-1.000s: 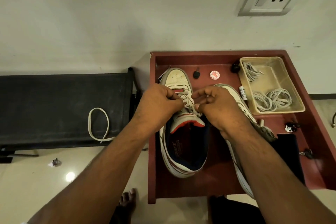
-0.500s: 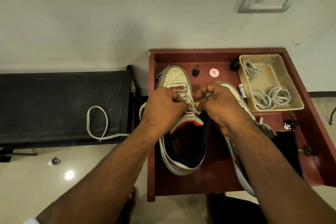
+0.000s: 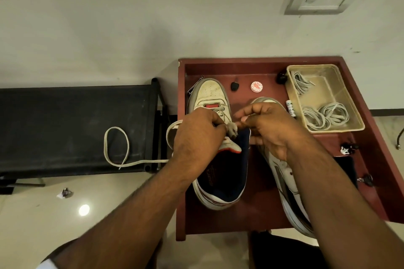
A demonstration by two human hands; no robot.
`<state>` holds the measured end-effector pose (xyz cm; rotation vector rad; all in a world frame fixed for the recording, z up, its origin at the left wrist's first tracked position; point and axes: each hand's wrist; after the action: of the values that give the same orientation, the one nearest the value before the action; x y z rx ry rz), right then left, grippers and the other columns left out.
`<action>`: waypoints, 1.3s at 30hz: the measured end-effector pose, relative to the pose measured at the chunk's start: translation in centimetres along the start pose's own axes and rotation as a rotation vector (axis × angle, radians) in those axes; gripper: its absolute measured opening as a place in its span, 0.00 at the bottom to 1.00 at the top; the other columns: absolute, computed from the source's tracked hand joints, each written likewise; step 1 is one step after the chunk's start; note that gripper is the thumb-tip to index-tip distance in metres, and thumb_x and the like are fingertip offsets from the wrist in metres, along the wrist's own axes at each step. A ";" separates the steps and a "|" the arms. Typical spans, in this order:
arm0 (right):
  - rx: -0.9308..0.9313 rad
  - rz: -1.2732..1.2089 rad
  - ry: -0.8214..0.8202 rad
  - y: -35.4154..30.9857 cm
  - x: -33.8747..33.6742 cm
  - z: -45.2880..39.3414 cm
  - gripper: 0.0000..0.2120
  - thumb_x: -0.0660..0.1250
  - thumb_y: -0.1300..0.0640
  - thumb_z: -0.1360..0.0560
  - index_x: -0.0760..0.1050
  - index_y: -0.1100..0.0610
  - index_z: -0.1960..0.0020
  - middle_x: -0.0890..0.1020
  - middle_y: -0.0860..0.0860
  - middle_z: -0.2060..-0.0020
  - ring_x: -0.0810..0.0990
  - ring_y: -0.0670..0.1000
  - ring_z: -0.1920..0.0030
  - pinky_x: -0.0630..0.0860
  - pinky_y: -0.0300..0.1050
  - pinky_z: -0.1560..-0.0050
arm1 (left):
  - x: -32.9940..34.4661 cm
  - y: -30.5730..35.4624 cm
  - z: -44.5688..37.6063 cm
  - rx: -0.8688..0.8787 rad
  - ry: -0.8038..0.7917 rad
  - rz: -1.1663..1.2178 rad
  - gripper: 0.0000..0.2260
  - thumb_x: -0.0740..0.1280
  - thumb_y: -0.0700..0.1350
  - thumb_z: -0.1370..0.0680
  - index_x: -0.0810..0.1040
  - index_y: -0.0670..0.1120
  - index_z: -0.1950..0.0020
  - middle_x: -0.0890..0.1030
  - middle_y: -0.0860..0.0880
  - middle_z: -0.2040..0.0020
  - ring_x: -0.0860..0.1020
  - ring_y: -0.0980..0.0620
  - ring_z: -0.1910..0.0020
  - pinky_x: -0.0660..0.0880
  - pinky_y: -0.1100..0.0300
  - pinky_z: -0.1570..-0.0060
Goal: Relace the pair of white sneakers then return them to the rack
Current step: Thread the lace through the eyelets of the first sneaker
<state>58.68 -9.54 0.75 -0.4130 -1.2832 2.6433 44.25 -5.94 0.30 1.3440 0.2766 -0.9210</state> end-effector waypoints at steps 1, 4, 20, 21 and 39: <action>-0.011 0.044 -0.035 0.1 -0.1 0.0 0.09 0.63 0.71 0.23 0.80 0.62 0.51 0.83 0.54 0.62 0.81 0.44 0.69 0.75 0.36 0.72 | 0.1 0.0 0.0 0.005 0.006 0.000 0.04 0.70 0.46 0.23 0.85 0.50 0.56 0.83 0.54 0.61 0.79 0.60 0.62 0.74 0.67 0.63; -0.075 0.216 -0.061 0.1 0.2 0.1 0.12 0.66 0.74 0.28 0.82 0.59 0.55 0.83 0.54 0.65 0.80 0.45 0.69 0.74 0.36 0.71 | 0.3 -0.1 0.1 0.025 0.044 -0.023 0.04 0.71 0.47 0.24 0.85 0.52 0.53 0.82 0.55 0.57 0.79 0.59 0.57 0.74 0.65 0.58; -0.226 0.896 0.165 -2.7 -8.1 2.9 0.10 0.76 0.58 0.30 0.83 0.47 0.50 0.79 0.44 0.51 0.78 0.49 0.49 0.69 0.42 0.50 | 0.0 -0.6 -0.5 0.029 0.119 -0.138 0.18 0.66 0.42 0.25 0.80 0.60 0.40 0.74 0.59 0.33 0.68 0.56 0.32 0.52 0.56 0.44; -0.283 0.850 0.115 -2.6 -6.0 2.5 0.11 0.76 0.57 0.30 0.82 0.46 0.49 0.77 0.40 0.52 0.77 0.45 0.51 0.69 0.40 0.51 | 0.0 -0.7 -0.5 0.033 0.124 -0.136 0.18 0.65 0.41 0.24 0.80 0.60 0.40 0.74 0.59 0.33 0.68 0.56 0.31 0.52 0.55 0.44; -0.156 0.918 0.054 -2.3 -11.5 4.0 0.08 0.77 0.52 0.32 0.83 0.46 0.54 0.80 0.43 0.54 0.78 0.47 0.53 0.71 0.46 0.51 | -0.2 -1.3 -0.9 0.023 0.121 -0.113 0.17 0.63 0.40 0.23 0.80 0.60 0.42 0.73 0.59 0.32 0.68 0.56 0.32 0.55 0.51 0.39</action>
<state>68.31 -14.24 6.95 -1.3714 -1.5450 3.1665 43.49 -5.02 -0.76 1.4192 0.4401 -0.9407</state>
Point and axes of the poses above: each hand's wrist, its own z-axis away from the middle knuckle, its own x-axis out of the palm, y = z × x
